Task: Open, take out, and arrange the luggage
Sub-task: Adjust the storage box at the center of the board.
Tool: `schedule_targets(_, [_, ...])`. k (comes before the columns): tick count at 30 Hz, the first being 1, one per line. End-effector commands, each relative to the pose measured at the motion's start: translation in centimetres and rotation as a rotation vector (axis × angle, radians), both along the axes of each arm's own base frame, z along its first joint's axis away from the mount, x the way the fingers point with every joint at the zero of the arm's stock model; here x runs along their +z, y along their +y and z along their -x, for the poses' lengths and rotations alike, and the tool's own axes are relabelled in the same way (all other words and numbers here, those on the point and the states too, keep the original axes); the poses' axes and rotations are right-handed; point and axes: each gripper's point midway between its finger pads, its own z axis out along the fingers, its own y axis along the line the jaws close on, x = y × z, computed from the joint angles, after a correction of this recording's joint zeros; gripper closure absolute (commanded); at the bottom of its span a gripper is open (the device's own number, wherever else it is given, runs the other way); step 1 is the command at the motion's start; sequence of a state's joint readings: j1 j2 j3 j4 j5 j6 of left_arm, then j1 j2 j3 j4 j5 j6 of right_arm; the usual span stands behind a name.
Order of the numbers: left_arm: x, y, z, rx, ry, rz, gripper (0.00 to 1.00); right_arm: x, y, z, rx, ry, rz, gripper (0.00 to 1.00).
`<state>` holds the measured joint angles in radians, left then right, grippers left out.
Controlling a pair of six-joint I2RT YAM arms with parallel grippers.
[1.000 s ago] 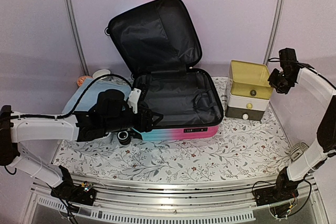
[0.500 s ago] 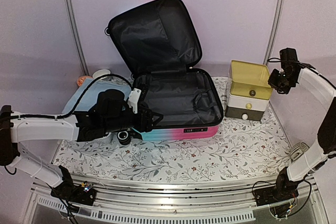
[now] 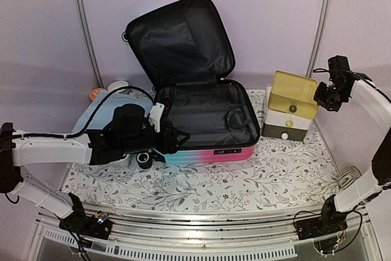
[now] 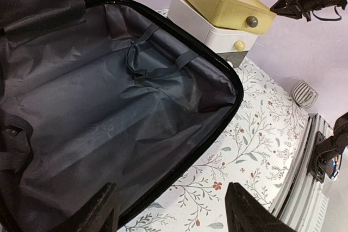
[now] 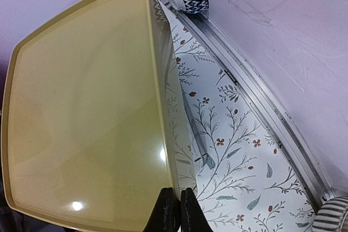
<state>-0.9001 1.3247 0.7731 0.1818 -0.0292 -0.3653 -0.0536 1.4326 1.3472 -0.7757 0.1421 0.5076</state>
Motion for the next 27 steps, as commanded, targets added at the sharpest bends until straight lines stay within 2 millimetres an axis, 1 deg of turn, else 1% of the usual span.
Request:
schedule_targets(1, [1.0, -0.2, -0.5, -0.006, -0.027, 0.018, 0.32, 0.5, -0.3, 0.3, -0.012, -0.023, 0.003, 0.96])
schedule_targets(5, [0.9, -0.3, -0.6, -0.007, -0.026, 0.017, 0.32, 0.3, -0.2, -0.8, -0.001, -0.034, 0.003, 0.94])
schedule_targets(6, [1.0, -0.3, -0.5, -0.007, -0.027, 0.018, 0.32, 0.3, -0.2, -1.1, 0.002, -0.035, 0.009, 0.92])
schedule_targets(7, [1.0, -0.2, -0.5, -0.006, -0.027, 0.018, 0.32, 0.5, -0.4, -1.2, 0.000, -0.038, 0.017, 0.87])
schedule_targets(8, [1.0, -0.3, -0.5, -0.006, -0.028, 0.018, 0.32, 0.7, -0.6, -1.3, -0.003, -0.041, 0.030, 0.72])
schedule_targets(10, [1.1, -0.3, -0.5, -0.007, -0.029, 0.019, 0.32, 1.1, -1.0, -1.4, -0.012, -0.045, 0.055, 0.55])
schedule_targets(11, [1.1, -0.2, -0.5, -0.005, -0.029, 0.019, 0.32, 1.4, -1.2, -1.3, -0.020, -0.051, 0.066, 0.50])
schedule_targets(12, [1.1, -0.2, -0.6, -0.003, -0.030, 0.018, 0.32, 1.7, -1.3, -1.4, -0.024, -0.058, 0.073, 0.47])
schedule_targets(16, [1.1, -0.4, -0.6, -0.008, -0.030, 0.017, 0.32, 3.1, -1.8, -1.9, -0.024, -0.085, 0.109, 0.41])
schedule_targets(18, [1.2, -0.5, -0.7, -0.011, -0.031, 0.016, 0.32, 3.9, -1.8, -2.8, 0.001, -0.110, 0.135, 0.38])
schedule_targets(19, [1.3, -0.6, -0.7, -0.012, -0.031, 0.016, 0.32, 4.4, -1.6, -3.3, 0.028, -0.134, 0.136, 0.33])
schedule_targets(21, [1.4, -0.8, -0.8, -0.016, -0.032, 0.016, 0.32, 5.1, -0.8, -4.4, 0.122, -0.178, 0.140, 0.12])
schedule_targets(22, [1.4, -0.9, -0.8, -0.018, -0.031, 0.016, 0.32, 5.3, -0.6, -4.9, 0.154, -0.198, 0.117, 0.07])
schedule_targets(24, [1.5, -1.1, -0.9, -0.023, -0.030, 0.015, 0.32, 5.4, -0.5, -5.9, 0.196, -0.226, 0.081, 0.05])
schedule_targets(25, [1.5, -1.1, -0.9, -0.023, -0.029, 0.012, 0.32, 5.5, -0.8, -6.3, 0.201, -0.233, 0.071, 0.06])
schedule_targets(27, [1.6, -1.0, -0.9, -0.022, -0.029, 0.008, 0.32, 5.3, -1.2, -7.1, 0.213, -0.239, 0.058, 0.11])
